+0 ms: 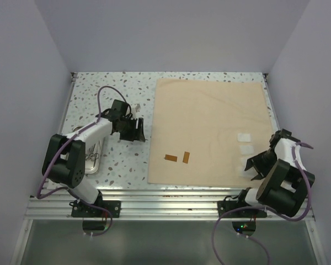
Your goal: Prepare the surgical pack
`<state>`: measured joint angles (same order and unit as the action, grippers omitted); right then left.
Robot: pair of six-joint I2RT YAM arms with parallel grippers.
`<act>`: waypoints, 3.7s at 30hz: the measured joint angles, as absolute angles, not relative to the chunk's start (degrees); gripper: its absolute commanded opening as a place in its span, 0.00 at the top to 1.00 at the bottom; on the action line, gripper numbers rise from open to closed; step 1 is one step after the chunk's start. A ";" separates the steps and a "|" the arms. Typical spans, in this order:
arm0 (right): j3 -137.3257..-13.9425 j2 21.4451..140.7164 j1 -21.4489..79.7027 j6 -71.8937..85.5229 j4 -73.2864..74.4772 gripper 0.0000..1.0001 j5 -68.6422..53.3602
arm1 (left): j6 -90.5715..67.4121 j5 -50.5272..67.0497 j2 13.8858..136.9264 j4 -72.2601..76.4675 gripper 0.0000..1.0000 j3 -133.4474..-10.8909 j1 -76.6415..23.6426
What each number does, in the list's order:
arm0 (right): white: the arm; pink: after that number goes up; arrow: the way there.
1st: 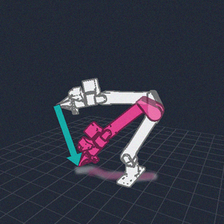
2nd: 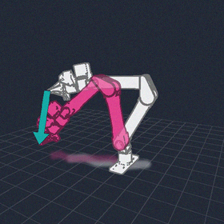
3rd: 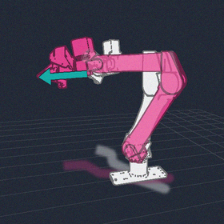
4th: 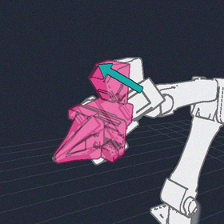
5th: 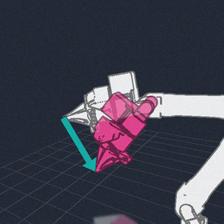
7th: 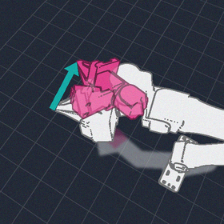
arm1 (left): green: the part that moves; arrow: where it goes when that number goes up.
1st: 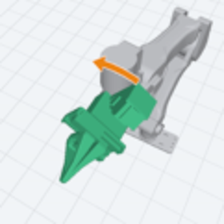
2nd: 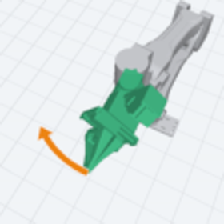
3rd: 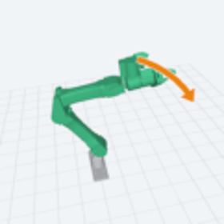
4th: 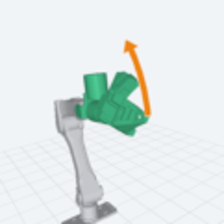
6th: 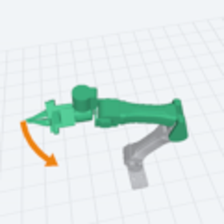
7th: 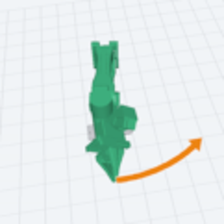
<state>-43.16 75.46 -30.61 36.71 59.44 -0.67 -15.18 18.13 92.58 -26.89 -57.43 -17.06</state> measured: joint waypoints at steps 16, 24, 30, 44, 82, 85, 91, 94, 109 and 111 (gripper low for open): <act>-79.57 99.90 -27.90 36.32 56.05 0.43 2.39 | -15.20 18.20 92.58 -26.83 0.33 -57.43 -17.06; -84.55 109.60 -20.95 34.30 54.52 0.46 1.98 | -15.20 18.17 93.23 -26.83 0.33 -57.43 -17.06; -84.55 110.52 -18.68 28.25 53.19 0.49 0.49 | -15.20 18.20 93.91 -26.81 0.33 -57.43 -17.06; -75.61 110.59 -19.88 1.89 46.28 0.43 -10.59 | -15.20 18.33 94.72 -26.57 0.33 -57.43 -17.06; -76.16 111.18 -23.59 -13.34 46.48 0.54 -17.41 | -15.16 19.33 94.54 -25.06 0.33 -56.34 -16.88; -76.55 111.48 -23.38 -13.08 46.50 0.57 -17.04 | -15.16 19.33 94.54 -25.04 0.33 -56.34 -16.82; -77.25 112.14 -22.15 -11.55 46.33 0.64 -14.96 | -15.16 19.42 94.54 -24.86 0.33 -56.34 -16.25; -77.82 112.51 -21.63 -10.92 46.33 0.66 -14.31 | -15.16 19.55 94.54 -24.84 0.33 -56.34 -16.14; -79.59 113.32 -20.62 -8.51 47.13 1.00 -14.22 | -15.16 19.66 94.56 -24.84 0.33 -56.34 -15.86; -80.38 113.30 -20.62 -8.60 48.16 1.00 -14.37 | -15.18 19.73 94.56 -24.82 0.33 -56.34 -15.59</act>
